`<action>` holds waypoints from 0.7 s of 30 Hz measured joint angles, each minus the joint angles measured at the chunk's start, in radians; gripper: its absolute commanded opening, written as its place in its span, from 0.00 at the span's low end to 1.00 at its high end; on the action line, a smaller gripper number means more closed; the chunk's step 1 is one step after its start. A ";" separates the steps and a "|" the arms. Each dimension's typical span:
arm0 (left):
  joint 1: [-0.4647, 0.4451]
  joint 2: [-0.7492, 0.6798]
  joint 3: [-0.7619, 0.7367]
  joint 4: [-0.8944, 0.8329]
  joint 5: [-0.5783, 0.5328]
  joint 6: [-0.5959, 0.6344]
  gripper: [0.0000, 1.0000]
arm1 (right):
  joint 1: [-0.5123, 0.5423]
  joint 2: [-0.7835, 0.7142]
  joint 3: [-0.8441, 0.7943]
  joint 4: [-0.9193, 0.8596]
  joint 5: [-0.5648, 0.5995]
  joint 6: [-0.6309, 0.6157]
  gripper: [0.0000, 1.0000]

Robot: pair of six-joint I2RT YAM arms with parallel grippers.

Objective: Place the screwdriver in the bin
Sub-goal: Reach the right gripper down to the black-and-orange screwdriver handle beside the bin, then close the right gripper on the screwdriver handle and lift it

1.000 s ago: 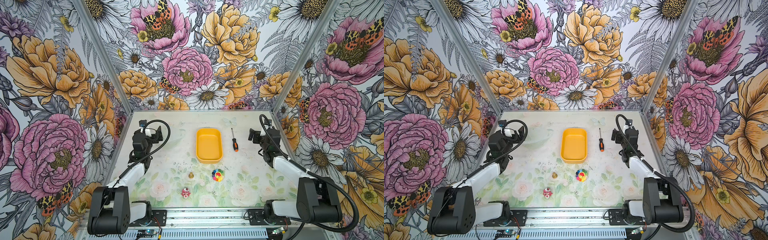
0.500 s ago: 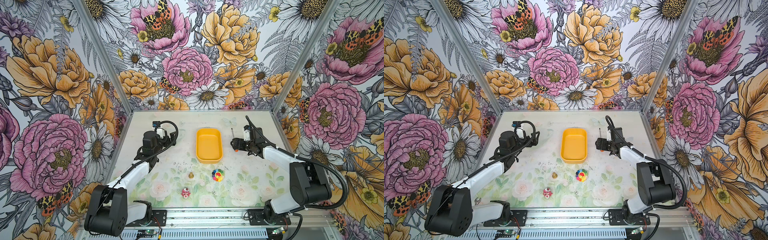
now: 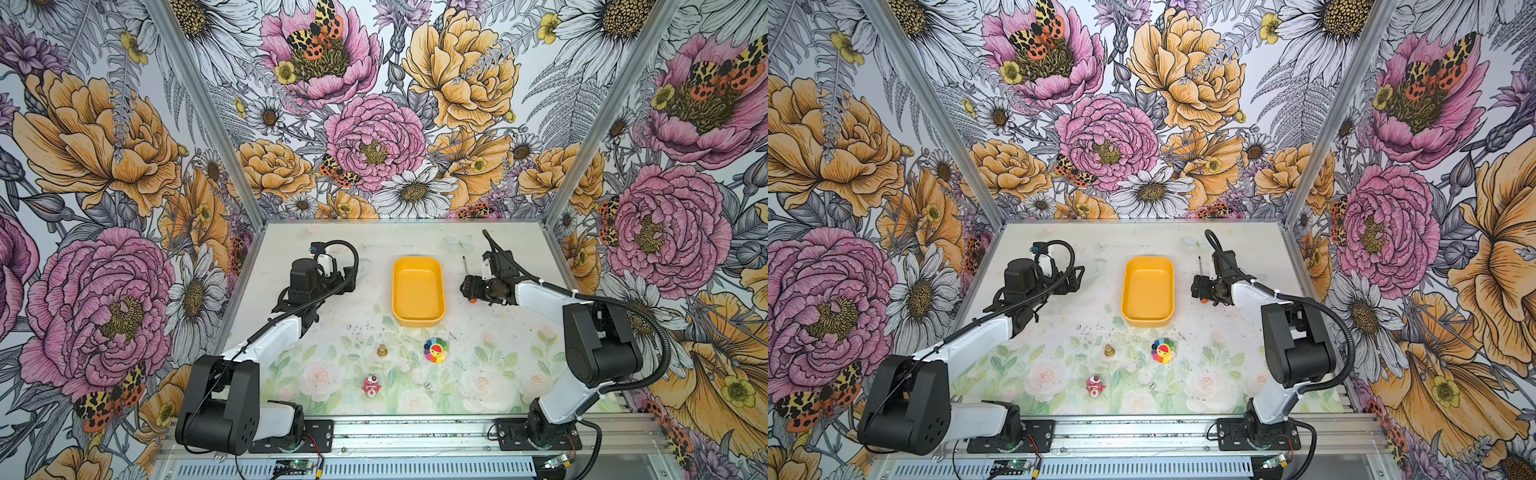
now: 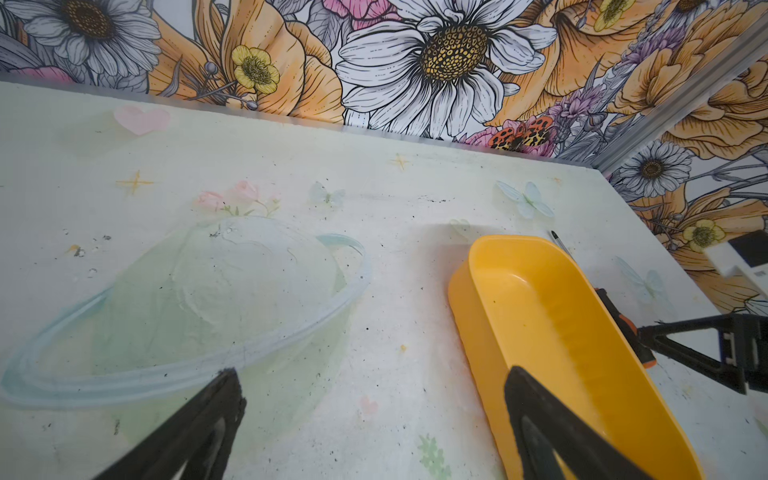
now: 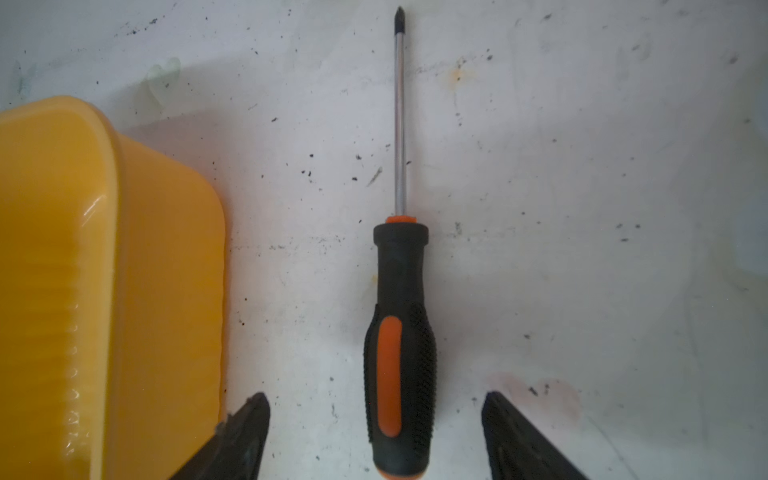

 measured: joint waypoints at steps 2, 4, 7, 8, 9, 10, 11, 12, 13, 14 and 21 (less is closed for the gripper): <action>-0.002 0.002 0.001 -0.007 0.004 0.000 0.99 | 0.001 0.020 0.017 -0.006 0.008 0.002 0.77; -0.005 0.002 0.003 -0.021 0.007 0.000 0.99 | 0.003 0.047 0.037 -0.013 0.013 0.003 0.75; -0.006 0.005 0.016 -0.041 0.008 -0.001 0.99 | 0.005 0.071 0.060 -0.029 0.018 0.006 0.71; -0.006 0.006 0.021 -0.048 0.008 -0.003 0.99 | 0.005 0.079 0.067 -0.032 0.019 0.006 0.69; -0.006 0.006 0.028 -0.058 0.008 -0.004 0.99 | 0.005 0.086 0.076 -0.036 0.021 0.005 0.67; -0.006 0.008 0.035 -0.069 0.008 -0.004 0.99 | 0.005 0.092 0.084 -0.040 0.022 0.003 0.63; -0.006 0.010 0.043 -0.080 0.008 -0.004 0.99 | 0.006 0.097 0.090 -0.043 0.024 0.003 0.61; -0.006 0.014 0.053 -0.090 0.007 -0.004 0.99 | 0.008 0.102 0.097 -0.047 0.028 0.003 0.58; -0.006 0.019 0.061 -0.101 0.007 -0.005 0.99 | 0.008 0.106 0.102 -0.051 0.031 0.005 0.55; -0.006 0.026 0.073 -0.116 0.007 -0.007 0.99 | 0.009 0.112 0.108 -0.057 0.032 0.003 0.54; -0.006 0.071 0.122 -0.197 0.009 -0.011 0.99 | 0.016 0.119 0.118 -0.090 0.042 0.005 0.51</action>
